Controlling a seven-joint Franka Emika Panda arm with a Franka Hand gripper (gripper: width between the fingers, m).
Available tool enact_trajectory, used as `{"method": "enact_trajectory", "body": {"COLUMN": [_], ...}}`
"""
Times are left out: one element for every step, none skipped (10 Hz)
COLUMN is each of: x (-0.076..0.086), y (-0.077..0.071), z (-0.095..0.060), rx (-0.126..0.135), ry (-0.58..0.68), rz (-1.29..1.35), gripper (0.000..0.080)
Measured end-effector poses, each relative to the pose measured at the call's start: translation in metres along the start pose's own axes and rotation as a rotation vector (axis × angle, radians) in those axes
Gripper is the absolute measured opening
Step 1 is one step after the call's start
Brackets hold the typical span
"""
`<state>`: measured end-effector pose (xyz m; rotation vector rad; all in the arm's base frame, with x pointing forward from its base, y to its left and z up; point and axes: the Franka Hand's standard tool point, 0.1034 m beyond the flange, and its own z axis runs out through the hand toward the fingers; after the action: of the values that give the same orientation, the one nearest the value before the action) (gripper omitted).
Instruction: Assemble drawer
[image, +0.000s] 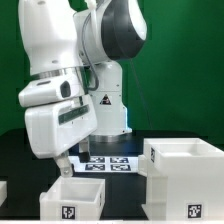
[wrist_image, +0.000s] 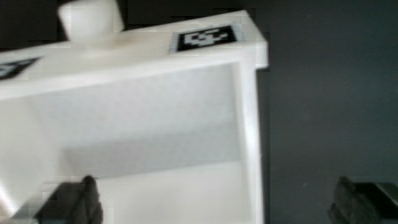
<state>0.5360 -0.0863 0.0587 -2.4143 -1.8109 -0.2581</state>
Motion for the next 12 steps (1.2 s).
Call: {"method": "enact_trajectory", "body": {"x": [-0.004, -0.006, -0.008, -0.008, -0.013, -0.020, -0.021, -0.023, -0.024, -0.025, -0.025, -0.024], "y": [0.001, 0.000, 0.000, 0.000, -0.003, -0.006, -0.005, -0.006, -0.011, -0.012, -0.013, -0.014], "z": [-0.001, -0.001, -0.001, 0.000, 0.008, 0.018, 0.023, 0.031, 0.040, 0.046, 0.049, 0.050], "rx": [0.002, 0.006, 0.007, 0.009, 0.012, 0.021, 0.029, 0.031, 0.046, 0.053, 0.058, 0.054], "ry": [-0.016, -0.025, -0.028, -0.028, -0.031, -0.032, -0.031, -0.033, -0.032, -0.031, -0.030, -0.031], "rz": [-0.062, -0.094, -0.096, -0.089, -0.105, -0.103, -0.092, -0.090, -0.087, -0.085, -0.084, -0.079], "gripper": [0.0649, 0.0649, 0.0649, 0.0649, 0.0649, 0.0649, 0.0649, 0.0649, 0.0649, 0.0649, 0.0649, 0.0649]}}
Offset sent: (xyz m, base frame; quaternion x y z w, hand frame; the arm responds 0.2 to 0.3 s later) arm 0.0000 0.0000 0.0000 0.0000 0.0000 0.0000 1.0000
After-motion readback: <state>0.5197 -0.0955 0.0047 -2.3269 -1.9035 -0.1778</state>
